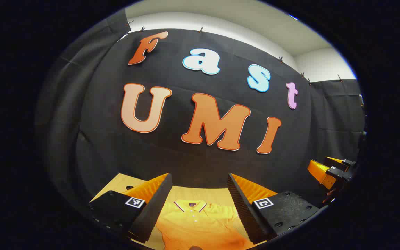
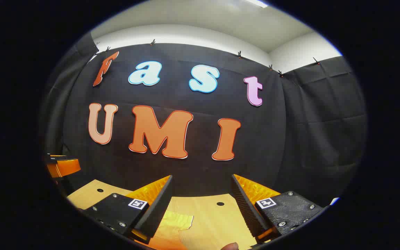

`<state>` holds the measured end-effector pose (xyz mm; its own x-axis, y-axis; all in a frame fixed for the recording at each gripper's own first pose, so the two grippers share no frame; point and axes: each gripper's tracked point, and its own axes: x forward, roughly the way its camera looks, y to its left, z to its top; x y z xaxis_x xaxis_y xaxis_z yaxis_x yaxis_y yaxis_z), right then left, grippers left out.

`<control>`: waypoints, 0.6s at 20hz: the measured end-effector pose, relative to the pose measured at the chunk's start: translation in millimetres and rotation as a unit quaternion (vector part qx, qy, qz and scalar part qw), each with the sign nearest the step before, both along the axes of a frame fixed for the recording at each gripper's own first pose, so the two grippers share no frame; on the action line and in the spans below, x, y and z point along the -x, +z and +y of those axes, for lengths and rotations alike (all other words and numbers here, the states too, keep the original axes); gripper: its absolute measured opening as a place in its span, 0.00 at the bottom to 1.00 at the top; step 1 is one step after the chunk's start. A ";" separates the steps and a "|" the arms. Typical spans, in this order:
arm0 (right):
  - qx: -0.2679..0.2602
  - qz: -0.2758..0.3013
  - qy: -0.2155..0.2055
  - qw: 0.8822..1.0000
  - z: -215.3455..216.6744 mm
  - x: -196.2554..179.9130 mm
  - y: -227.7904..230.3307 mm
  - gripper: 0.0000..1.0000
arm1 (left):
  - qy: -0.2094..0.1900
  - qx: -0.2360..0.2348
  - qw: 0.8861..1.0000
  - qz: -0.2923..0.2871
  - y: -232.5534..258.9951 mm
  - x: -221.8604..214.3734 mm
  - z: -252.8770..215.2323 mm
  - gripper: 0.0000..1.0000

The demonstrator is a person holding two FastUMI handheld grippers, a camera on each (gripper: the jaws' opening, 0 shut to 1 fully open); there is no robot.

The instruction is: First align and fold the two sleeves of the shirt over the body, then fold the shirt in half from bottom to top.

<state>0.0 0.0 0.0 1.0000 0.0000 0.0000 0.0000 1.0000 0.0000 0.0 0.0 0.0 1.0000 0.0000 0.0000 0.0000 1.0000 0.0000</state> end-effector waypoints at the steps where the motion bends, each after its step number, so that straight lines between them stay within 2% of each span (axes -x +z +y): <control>1: -0.005 -0.003 0.006 1.000 0.2 -3.5 -3.6 0.98 | -0.005 -0.006 1.000 0.000 -6.4 -0.5 -3.0 0.98; 8: 0.004 0.004 0.054 0.999 6.1 -37.2 -37.7 0.98 | 0.033 -0.017 0.999 -0.036 -8.3 -10.4 -10.0 0.98; 11: 0.013 0.004 0.080 0.997 17.8 -47.2 -47.8 0.98 | 0.048 -0.030 0.998 -0.035 -15.3 -16.6 -12.2 0.95; 12: 0.016 0.005 0.087 0.996 21.7 -49.4 -50.9 0.98 | 0.046 -0.031 0.998 -0.031 -18.1 -19.7 -17.8 0.98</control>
<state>49.4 21.7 -50.9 0.9848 0.1732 -0.0129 -0.1735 0.9843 -0.0314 19.7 -17.8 -18.1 0.9940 0.0892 0.0637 -0.0930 0.9939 0.0588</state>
